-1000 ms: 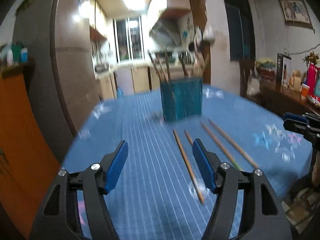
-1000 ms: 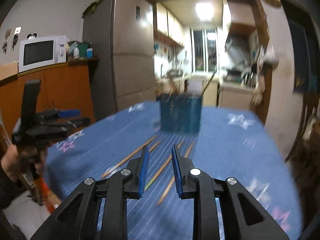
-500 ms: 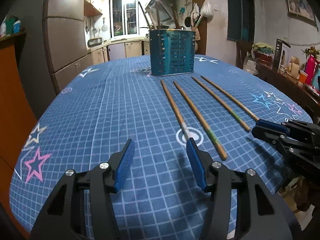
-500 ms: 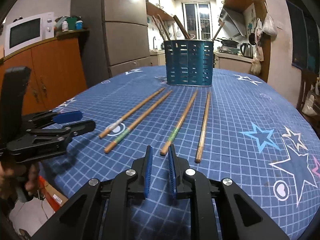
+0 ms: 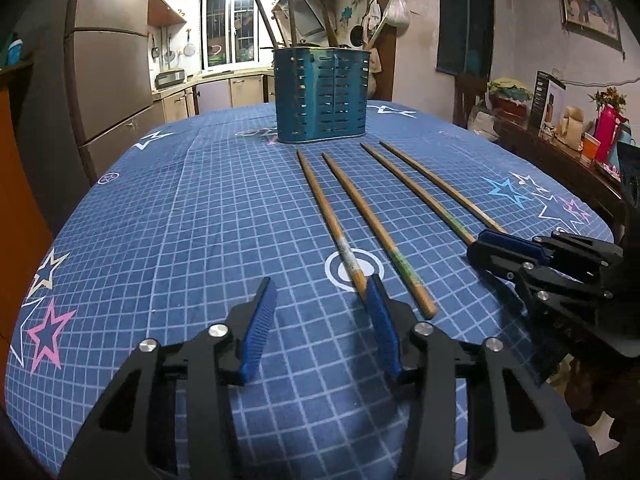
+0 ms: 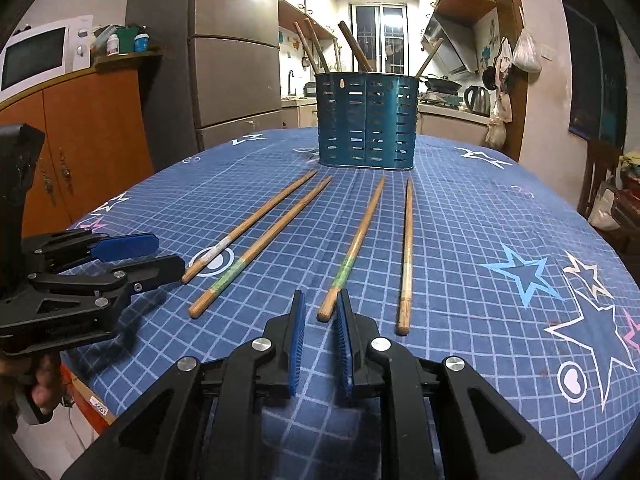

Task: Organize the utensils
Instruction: 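Close the left tool on a chopstick while the right tool grasps another, then lift both chopsticks and carry them over the teal utensil holder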

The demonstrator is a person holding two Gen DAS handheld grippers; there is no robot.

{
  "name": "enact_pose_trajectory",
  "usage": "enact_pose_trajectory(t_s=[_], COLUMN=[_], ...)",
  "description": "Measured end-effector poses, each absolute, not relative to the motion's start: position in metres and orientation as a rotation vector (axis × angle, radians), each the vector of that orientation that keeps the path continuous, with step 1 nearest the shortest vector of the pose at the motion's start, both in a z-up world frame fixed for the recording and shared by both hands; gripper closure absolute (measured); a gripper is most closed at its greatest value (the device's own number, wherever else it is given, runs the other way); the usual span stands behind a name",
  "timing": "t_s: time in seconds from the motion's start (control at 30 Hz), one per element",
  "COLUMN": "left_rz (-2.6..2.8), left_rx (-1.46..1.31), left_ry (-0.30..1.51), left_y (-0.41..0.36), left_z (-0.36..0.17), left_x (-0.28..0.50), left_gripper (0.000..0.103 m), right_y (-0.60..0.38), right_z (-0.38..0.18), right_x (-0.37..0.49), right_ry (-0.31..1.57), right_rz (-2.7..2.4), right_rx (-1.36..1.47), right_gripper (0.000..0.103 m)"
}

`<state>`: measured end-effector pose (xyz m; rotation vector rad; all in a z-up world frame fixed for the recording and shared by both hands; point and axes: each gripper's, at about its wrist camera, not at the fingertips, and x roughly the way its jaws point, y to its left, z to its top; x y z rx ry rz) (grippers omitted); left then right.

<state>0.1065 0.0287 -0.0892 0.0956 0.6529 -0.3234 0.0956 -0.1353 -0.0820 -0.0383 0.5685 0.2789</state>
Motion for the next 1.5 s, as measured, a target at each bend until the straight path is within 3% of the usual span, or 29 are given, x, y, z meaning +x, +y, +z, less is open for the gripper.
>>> enact_pose_trajectory(t_s=[0.4, 0.6, 0.87, 1.0, 1.33, 1.5], left_rz=[-0.354, -0.348, -0.337, -0.329, -0.317, -0.305], left_rx=[0.092, 0.088, 0.087, 0.071, 0.078, 0.069], left_ry=[0.672, 0.670, 0.646, 0.621, 0.589, 0.571], left_y=[0.020, 0.016, 0.007, 0.008, 0.003, 0.003], left_z=[-0.094, -0.094, -0.096, -0.098, -0.100, -0.102], left_x=[0.097, 0.103, 0.107, 0.105, 0.094, 0.091], left_gripper=[0.060, 0.074, 0.076, 0.092, 0.093, 0.096], right_y=[-0.136, -0.136, -0.135, -0.134, -0.137, -0.140], right_z=[-0.083, -0.084, -0.084, -0.085, -0.086, -0.089], right_x=[0.094, 0.093, 0.094, 0.092, 0.090, 0.084], right_ry=[0.562, 0.563, 0.554, 0.541, 0.532, 0.507], right_rz=[0.285, 0.287, 0.283, 0.275, 0.266, 0.255], right_rx=[-0.034, -0.035, -0.035, -0.036, -0.018, 0.004], right_gripper=[0.085, 0.085, 0.085, 0.086, 0.086, 0.094])
